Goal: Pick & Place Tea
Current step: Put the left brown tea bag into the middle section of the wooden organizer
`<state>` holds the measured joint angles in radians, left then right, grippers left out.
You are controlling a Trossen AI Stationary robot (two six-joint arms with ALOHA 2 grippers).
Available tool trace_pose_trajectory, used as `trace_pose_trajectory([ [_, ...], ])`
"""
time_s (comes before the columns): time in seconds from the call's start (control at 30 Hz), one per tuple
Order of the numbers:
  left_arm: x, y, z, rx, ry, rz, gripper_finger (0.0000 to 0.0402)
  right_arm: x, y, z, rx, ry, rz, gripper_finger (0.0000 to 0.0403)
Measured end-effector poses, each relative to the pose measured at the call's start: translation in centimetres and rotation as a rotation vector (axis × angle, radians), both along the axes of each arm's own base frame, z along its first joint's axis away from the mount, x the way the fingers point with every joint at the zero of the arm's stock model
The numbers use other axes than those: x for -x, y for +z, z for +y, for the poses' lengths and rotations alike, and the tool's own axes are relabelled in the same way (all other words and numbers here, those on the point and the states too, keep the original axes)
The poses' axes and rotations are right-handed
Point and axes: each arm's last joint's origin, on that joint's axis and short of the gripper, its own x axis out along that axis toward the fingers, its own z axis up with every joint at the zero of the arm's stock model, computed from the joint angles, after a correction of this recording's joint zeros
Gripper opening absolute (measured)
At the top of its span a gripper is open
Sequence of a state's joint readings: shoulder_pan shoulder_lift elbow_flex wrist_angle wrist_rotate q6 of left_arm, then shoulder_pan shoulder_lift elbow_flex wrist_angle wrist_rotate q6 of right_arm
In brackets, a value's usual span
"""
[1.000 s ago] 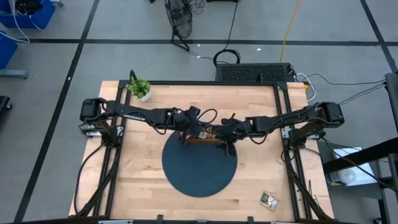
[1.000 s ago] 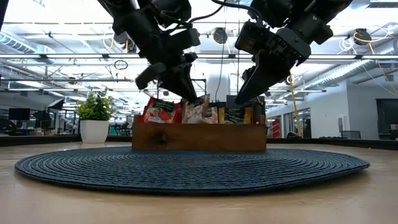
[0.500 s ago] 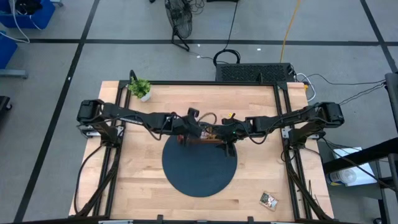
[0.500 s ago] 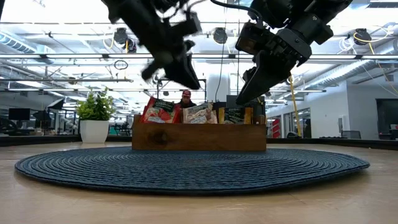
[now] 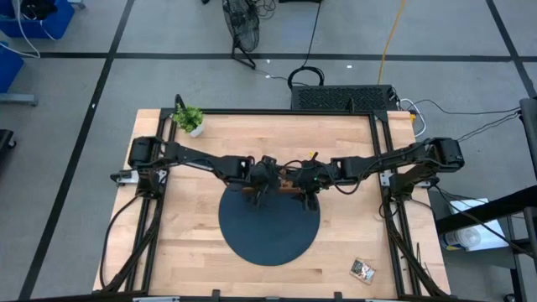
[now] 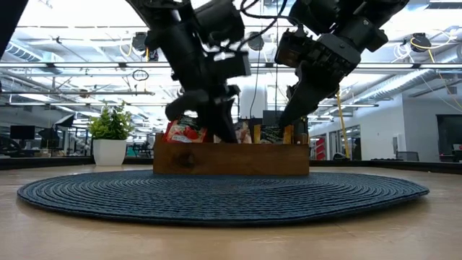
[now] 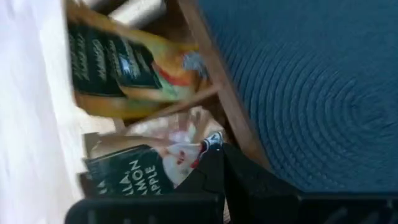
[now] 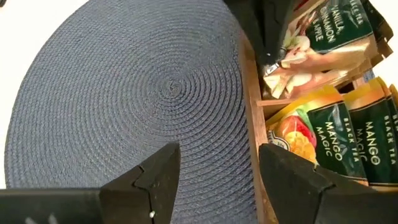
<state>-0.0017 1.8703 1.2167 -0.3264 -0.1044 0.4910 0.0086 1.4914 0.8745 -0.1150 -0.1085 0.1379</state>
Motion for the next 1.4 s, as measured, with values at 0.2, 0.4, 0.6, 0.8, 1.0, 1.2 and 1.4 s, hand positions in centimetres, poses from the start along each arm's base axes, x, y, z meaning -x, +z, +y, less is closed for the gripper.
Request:
trace_pose_trajectory([
  [0.2, -0.4, -1.2, 0.5, 0.004, 0.016, 0.014, 0.0002, 0.0, 0.0, 0.0, 0.0, 0.0, -0.001, 0.0201],
  [0.4, -0.2, -1.4, 0.9, 0.051, 0.016, 0.049, 0.0002, 0.0, 0.0, 0.0, 0.0, 0.0, 0.0, 0.0201],
  [0.6, -0.1, -2.2, 1.3, 0.157, 0.032, 0.08, 0.0002, 0.0, 0.0, 0.0, 0.0, 0.0, -0.001, 0.0201],
  [0.8, -1.2, -5.0, 1.5, 0.174, 0.029, 0.085, 0.0001, 0.0, 0.0, 0.0, 0.0, -0.001, -0.005, 0.0201],
  [1.0, -1.6, -5.6, 1.3, 0.152, 0.088, 0.069, 0.0003, 0.0, 0.0, 0.0, 0.001, -0.001, -0.005, 0.0201],
  [1.2, -1.0, -4.5, 0.7, -0.005, 0.199, 0.053, 0.0007, 0.0, 0.0, 0.0, 0.001, -0.001, -0.005, 0.0201],
  [1.4, -0.8, -3.6, -0.6, -0.028, 0.175, 0.032, 0.0012, 0.0, 0.0, 0.0, 0.001, -0.001, -0.005, 0.0201],
])
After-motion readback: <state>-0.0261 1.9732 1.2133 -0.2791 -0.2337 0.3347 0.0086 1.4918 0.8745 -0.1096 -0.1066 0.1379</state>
